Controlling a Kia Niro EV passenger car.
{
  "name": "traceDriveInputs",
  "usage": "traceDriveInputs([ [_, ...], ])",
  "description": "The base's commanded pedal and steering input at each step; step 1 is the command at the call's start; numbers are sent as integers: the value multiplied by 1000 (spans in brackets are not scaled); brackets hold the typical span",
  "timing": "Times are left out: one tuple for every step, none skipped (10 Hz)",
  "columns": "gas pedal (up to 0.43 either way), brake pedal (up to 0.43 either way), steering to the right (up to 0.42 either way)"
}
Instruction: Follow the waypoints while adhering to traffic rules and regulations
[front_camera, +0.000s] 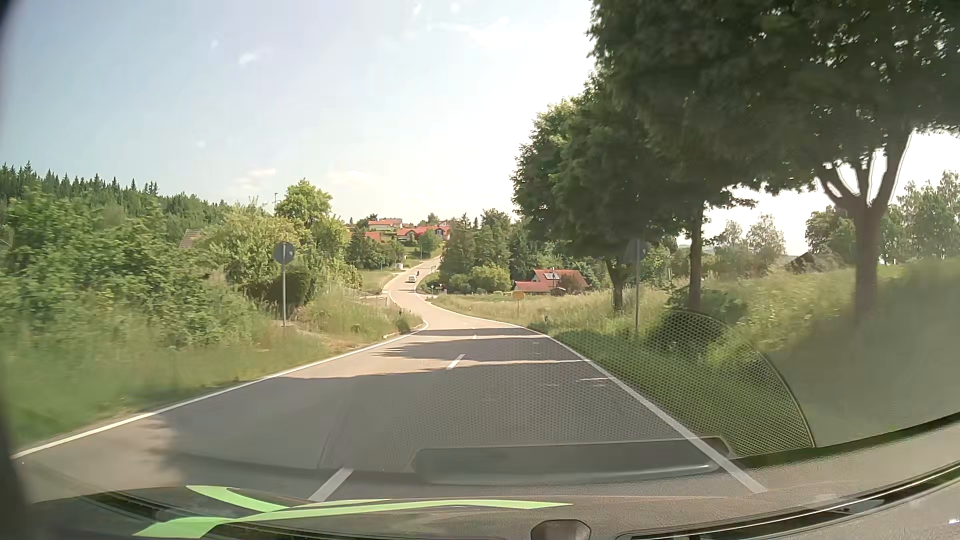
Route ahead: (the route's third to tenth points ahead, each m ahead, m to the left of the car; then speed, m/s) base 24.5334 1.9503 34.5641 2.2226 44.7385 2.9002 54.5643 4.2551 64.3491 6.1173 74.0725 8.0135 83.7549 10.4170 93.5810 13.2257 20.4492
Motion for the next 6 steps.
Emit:
traceDriveInputs([
  [0, 0, -14],
  [0, 0, -14],
  [0, 0, -14],
  [0, 0, -13],
  [0, 0, -14],
  [0, 0, -16],
])
